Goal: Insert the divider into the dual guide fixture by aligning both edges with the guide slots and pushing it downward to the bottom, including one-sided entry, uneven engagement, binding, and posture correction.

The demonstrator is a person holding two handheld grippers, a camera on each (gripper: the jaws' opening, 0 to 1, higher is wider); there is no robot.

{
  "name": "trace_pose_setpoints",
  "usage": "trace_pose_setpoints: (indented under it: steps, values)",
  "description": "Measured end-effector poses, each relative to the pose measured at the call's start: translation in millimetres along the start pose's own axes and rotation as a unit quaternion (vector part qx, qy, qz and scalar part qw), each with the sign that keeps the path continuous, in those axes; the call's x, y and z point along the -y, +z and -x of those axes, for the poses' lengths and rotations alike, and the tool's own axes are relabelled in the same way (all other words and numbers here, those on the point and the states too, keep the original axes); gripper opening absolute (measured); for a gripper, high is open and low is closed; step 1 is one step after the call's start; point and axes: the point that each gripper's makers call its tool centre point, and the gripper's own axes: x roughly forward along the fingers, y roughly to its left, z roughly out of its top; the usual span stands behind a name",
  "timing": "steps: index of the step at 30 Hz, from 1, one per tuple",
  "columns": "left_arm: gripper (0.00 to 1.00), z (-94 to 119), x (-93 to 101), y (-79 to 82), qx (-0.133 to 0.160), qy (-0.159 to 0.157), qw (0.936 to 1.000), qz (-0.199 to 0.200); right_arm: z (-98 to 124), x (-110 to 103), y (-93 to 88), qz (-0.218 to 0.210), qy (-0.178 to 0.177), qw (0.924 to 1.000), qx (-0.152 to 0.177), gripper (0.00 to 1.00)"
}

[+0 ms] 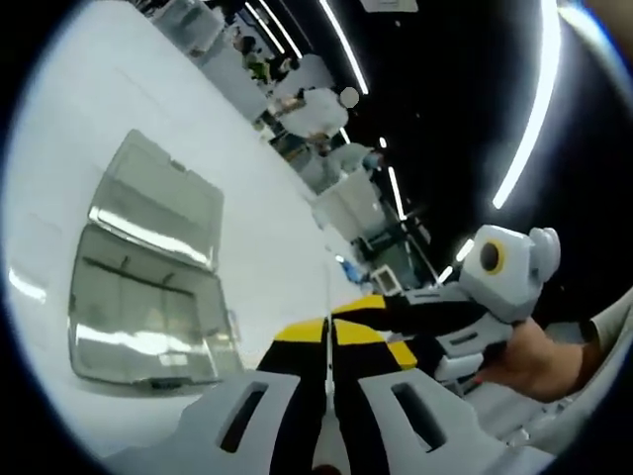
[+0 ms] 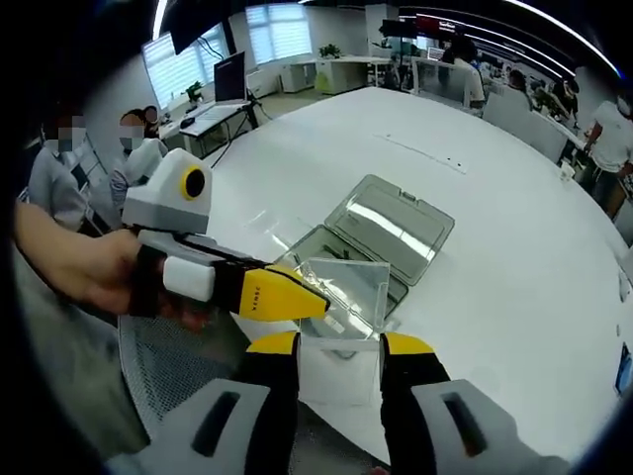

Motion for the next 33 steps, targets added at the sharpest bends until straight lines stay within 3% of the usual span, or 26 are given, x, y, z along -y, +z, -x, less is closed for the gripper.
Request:
trace_pose_setpoints:
  steps: [10,16,23,27,29,32,33]
  values:
    - [0.00,2.8,2.5,6.7,0.001,-0.015,0.9999,-0.002,5.5,3.8,7.7,-0.008,0.013,0.9998,0.016,0.32]
    - [0.00,7.2,3.7,5.6,-0.015,-0.033,0.9993,-0.008,12.8,6.1,11.5,-0.017,0.046,0.9985,0.025,0.33]
    - [0.00,13.2,12.0,9.6,-0.027,-0.066,0.9975,-0.008,16.7,5.3,7.8,-0.019,0.111,0.9935,0.018,0.30]
    - [0.00,16.0,16.9,12.3,-0.032,-0.082,0.9961,-0.012,20.4,-3.4,6.2,-0.019,0.171,0.9849,0.017,0.31]
    - [0.00,18.0,21.4,13.2,-0.037,-0.091,0.9950,-0.017,21.0,1.4,5.4,-0.025,0.171,0.9848,0.016,0.30]
    - [0.00,19.5,26.7,14.3,-0.043,-0.104,0.9934,-0.019,24.1,-3.3,5.9,-0.039,0.208,0.9772,0.020,0.30]
    - [0.00,19.9,27.7,14.7,-0.043,-0.107,0.9932,-0.020,26.8,-10.8,5.8,-0.035,0.238,0.9703,0.021,0.29]
